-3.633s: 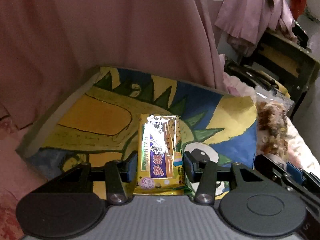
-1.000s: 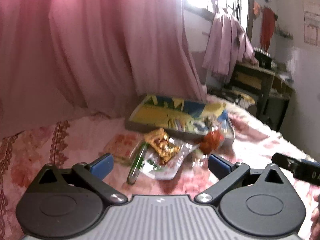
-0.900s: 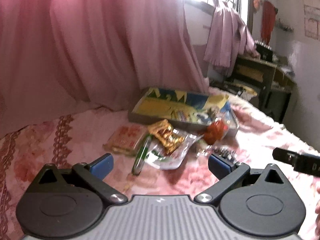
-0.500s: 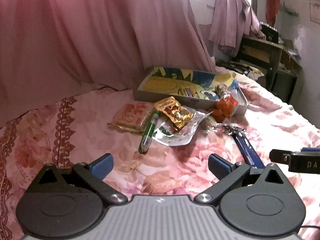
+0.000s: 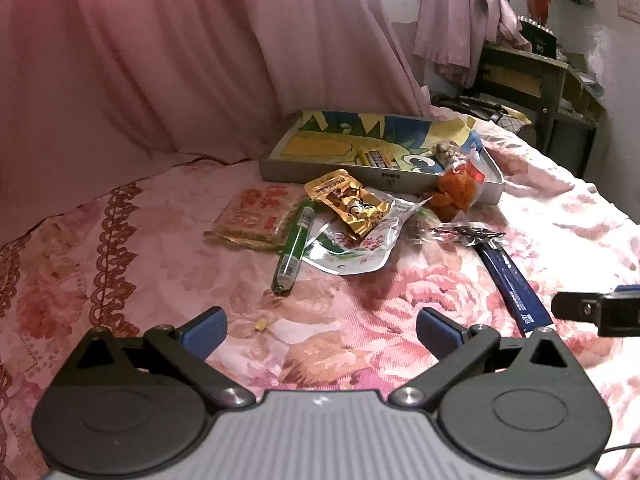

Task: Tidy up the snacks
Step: 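Grasp the blue tube packet with the right tool while the left tool grasps the green-white pouch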

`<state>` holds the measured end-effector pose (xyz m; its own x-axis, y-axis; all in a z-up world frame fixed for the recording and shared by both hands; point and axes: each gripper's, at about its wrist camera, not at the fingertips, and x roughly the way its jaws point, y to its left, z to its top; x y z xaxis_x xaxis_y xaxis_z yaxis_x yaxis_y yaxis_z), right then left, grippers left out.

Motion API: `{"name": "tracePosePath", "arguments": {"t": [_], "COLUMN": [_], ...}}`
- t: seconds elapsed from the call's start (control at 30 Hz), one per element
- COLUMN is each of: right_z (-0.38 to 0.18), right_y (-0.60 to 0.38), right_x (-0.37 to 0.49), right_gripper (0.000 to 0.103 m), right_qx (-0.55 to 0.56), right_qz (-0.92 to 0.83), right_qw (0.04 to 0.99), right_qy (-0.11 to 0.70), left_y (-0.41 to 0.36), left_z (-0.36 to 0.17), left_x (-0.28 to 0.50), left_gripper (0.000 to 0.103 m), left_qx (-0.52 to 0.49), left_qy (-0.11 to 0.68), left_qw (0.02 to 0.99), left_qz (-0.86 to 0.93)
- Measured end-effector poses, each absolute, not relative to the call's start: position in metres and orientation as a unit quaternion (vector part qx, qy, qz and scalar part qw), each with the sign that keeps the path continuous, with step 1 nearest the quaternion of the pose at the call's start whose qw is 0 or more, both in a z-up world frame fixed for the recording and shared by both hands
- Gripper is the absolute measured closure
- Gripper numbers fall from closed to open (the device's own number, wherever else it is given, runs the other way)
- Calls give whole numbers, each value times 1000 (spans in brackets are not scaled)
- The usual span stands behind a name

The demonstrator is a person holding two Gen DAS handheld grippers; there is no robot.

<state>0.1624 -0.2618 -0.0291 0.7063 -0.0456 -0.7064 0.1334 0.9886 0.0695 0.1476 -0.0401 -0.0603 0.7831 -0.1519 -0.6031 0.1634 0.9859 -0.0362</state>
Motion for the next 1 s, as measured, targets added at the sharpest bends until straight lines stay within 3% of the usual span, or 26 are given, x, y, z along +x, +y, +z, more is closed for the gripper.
{"name": "tracePosePath", "arguments": {"t": [0.3, 0.73, 1.0], "right_z": [-45, -62, -76], "right_y": [-273, -287, -289], "right_x": [190, 240, 250], "right_gripper": [1, 1, 13], "right_qx": [108, 57, 77], "right_qz": [-26, 5, 15], "right_qw": [897, 892, 888], "right_qy": [427, 448, 453], "left_y": [-53, -82, -99], "left_z": [-69, -79, -84], "left_x": [175, 214, 240], "left_gripper": [0, 0, 1], "left_qx": [26, 100, 135], "left_qy": [325, 313, 311], "left_qw": [941, 937, 931], "left_qz": [-89, -120, -132]}}
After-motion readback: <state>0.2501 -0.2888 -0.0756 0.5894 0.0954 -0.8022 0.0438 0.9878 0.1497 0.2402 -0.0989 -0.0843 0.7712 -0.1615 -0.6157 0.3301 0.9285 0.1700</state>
